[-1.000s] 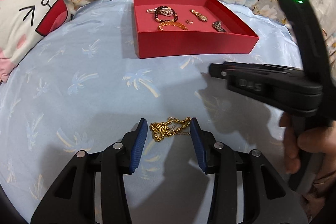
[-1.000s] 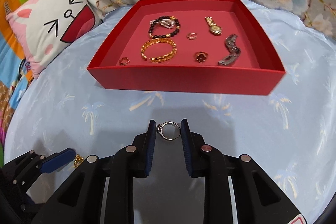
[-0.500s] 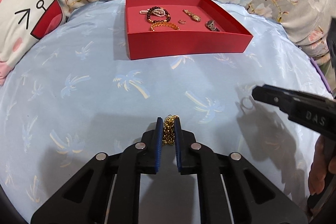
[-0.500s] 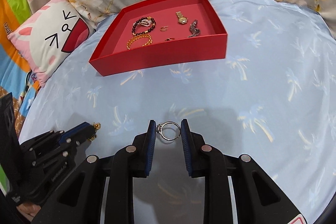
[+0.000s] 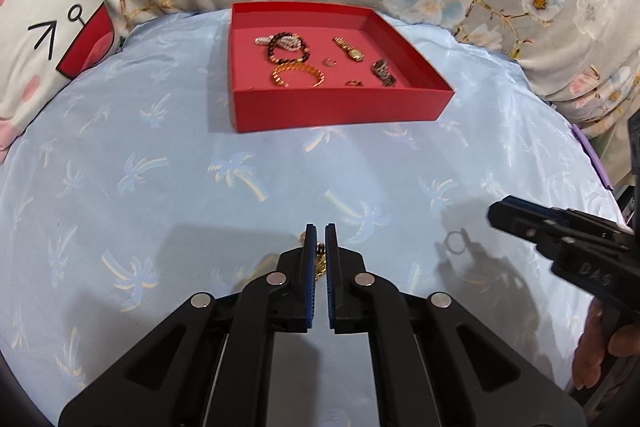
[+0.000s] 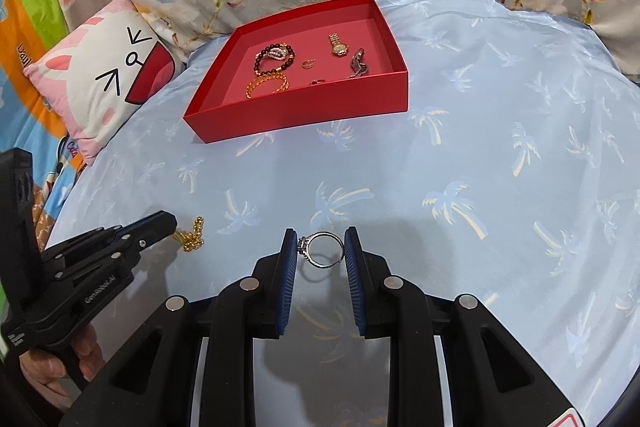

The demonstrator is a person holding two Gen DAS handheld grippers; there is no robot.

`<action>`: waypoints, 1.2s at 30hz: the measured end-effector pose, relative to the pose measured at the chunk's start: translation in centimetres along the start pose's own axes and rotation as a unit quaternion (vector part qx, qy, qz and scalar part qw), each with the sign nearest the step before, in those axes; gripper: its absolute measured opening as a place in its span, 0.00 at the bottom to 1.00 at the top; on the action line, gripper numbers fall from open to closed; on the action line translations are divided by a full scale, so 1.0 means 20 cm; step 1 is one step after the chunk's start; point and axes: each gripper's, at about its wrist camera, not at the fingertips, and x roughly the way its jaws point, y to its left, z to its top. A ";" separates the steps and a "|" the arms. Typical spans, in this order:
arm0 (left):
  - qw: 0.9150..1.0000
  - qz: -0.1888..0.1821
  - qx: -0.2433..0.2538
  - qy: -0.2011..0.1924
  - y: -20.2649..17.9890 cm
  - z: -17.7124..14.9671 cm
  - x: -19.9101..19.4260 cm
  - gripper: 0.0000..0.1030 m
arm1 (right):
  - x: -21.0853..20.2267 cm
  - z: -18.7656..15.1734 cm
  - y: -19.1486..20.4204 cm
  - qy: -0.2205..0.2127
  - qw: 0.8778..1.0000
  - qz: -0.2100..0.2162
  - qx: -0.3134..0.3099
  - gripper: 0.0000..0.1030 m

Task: Organize jewelry
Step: 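Lift the gold chain and silver ring with both tools toward the red box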

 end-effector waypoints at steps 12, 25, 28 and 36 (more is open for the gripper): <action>1.000 0.017 0.004 0.021 0.01 -0.09 0.05 0.29 | -0.01 -0.02 0.00 0.002 1.000 0.002 0.000 0.22; 0.999 0.028 0.026 0.012 -0.03 -0.07 0.09 0.03 | -0.03 -0.02 0.01 0.000 1.000 0.005 -0.002 0.22; 1.000 0.017 0.014 0.007 -0.02 -0.04 0.05 0.03 | -0.06 -0.01 0.02 -0.006 1.000 0.009 -0.001 0.22; 0.999 -0.001 -0.002 -0.034 -0.01 0.09 -0.14 0.03 | -0.18 0.05 0.07 -0.032 0.999 0.017 -0.011 0.22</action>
